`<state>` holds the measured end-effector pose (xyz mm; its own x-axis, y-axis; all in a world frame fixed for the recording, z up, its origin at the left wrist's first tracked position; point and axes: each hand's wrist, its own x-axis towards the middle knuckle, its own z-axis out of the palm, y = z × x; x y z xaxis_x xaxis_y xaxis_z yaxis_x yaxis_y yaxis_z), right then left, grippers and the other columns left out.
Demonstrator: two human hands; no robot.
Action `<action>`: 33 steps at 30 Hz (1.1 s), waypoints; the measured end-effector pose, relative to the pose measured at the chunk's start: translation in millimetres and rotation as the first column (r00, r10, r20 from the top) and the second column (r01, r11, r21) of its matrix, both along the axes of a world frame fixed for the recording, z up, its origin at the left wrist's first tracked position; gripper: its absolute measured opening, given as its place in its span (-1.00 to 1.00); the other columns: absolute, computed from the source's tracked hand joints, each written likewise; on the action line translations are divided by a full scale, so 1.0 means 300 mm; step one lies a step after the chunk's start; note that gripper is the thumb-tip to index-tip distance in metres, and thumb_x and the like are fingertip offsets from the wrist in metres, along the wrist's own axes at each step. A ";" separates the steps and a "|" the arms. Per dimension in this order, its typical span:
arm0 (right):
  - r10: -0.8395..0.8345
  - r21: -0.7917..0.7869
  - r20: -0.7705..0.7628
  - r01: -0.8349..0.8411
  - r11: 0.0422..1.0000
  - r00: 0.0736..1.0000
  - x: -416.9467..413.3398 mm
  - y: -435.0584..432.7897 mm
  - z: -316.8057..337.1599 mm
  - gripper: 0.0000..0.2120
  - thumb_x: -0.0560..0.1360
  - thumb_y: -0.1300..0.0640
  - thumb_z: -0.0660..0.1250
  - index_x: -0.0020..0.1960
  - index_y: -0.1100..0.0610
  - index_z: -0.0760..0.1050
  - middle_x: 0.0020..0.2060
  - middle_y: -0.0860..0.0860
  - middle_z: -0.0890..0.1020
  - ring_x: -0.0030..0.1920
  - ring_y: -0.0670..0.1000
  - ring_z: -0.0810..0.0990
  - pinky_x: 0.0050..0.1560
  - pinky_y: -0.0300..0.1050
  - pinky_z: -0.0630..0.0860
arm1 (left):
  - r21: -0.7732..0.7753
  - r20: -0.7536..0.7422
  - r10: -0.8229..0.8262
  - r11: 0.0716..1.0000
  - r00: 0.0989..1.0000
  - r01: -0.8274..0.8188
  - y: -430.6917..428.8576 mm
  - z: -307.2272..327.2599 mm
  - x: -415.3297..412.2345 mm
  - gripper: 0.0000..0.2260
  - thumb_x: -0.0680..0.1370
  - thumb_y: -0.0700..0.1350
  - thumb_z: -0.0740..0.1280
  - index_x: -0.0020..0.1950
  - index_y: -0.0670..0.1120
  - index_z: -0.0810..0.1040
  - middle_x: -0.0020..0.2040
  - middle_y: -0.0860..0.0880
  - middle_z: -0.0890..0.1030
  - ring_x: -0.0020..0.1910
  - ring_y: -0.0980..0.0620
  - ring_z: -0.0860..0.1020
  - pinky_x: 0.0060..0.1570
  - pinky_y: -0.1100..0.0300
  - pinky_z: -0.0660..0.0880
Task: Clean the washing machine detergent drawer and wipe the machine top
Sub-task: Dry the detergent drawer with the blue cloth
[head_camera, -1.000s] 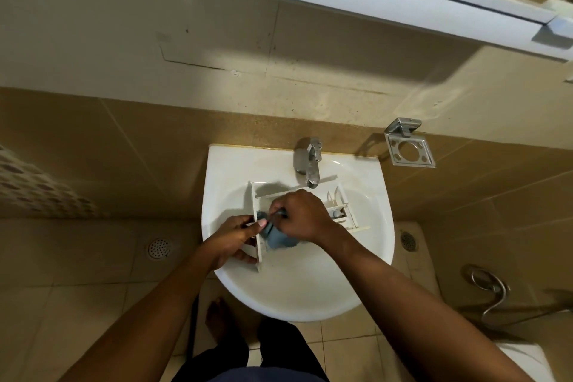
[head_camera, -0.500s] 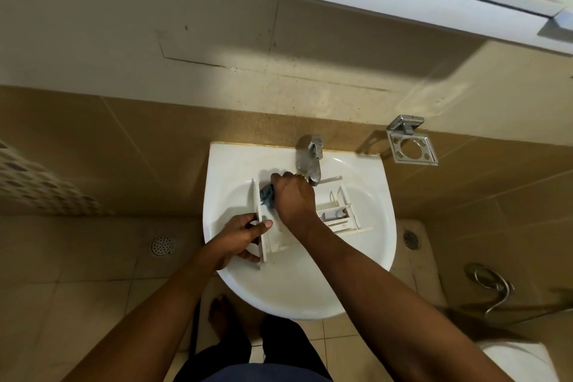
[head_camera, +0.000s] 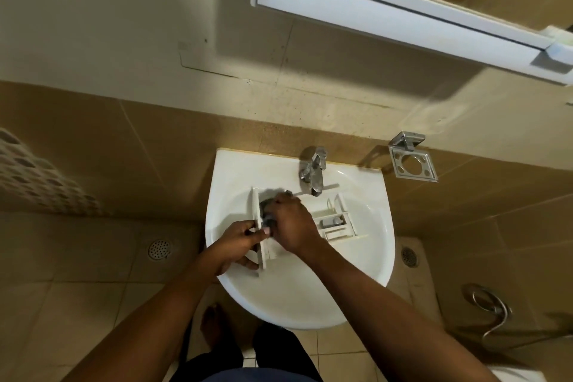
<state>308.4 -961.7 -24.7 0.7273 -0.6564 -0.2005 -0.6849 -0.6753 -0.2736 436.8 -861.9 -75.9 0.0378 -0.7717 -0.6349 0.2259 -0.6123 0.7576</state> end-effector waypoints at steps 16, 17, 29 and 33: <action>-0.186 0.210 0.269 0.130 0.969 0.945 -0.130 0.156 -0.043 -0.58 0.39 0.28 0.36 0.24 0.11 0.62 0.09 0.13 0.62 0.10 0.14 0.59 0.09 -0.14 0.50 | 0.005 -0.048 0.006 1.000 0.999 -0.005 0.000 -0.008 -0.001 -0.71 0.62 0.00 0.41 0.30 -0.09 0.61 0.12 -0.18 0.71 0.05 -0.18 0.71 -0.05 -0.30 0.66; -0.205 0.227 0.286 0.142 0.964 0.936 -0.160 0.175 -0.049 -0.58 0.39 0.27 0.38 0.24 0.11 0.62 0.11 0.10 0.62 0.11 0.13 0.59 0.12 -0.16 0.49 | -0.001 -0.056 0.007 1.000 0.998 -0.007 0.002 -0.011 -0.001 -0.71 0.62 0.00 0.41 0.30 -0.09 0.61 0.13 -0.17 0.71 0.07 -0.18 0.70 -0.05 -0.28 0.67; -0.252 -0.069 -0.066 0.248 0.966 0.965 -0.390 0.016 0.061 -0.91 0.43 0.04 0.38 -0.10 -0.04 0.66 -0.15 -0.05 0.70 -0.09 0.08 0.69 -0.14 -0.10 0.57 | 0.016 -0.034 -0.037 0.999 0.999 0.038 -0.027 0.002 -0.017 -0.63 0.58 0.04 0.46 0.33 -0.08 0.60 0.11 -0.14 0.72 0.06 -0.16 0.70 -0.14 -0.18 0.69; -0.163 0.045 0.007 0.163 0.986 0.987 -0.238 0.117 0.000 -0.80 0.39 0.07 0.33 -0.04 0.03 0.67 -0.14 0.05 0.73 -0.10 0.16 0.68 -0.12 -0.07 0.59 | 0.030 -0.009 -0.030 0.999 1.000 0.030 -0.034 -0.002 -0.019 -0.62 0.58 0.08 0.46 0.33 -0.08 0.60 0.11 -0.15 0.72 0.05 -0.16 0.71 -0.13 -0.21 0.69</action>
<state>237.0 -926.7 -24.6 0.6133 -0.7572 -0.2247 -0.7819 -0.5419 -0.3082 431.1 -872.0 -76.5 0.0096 -0.7527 -0.6583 0.2135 -0.6416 0.7367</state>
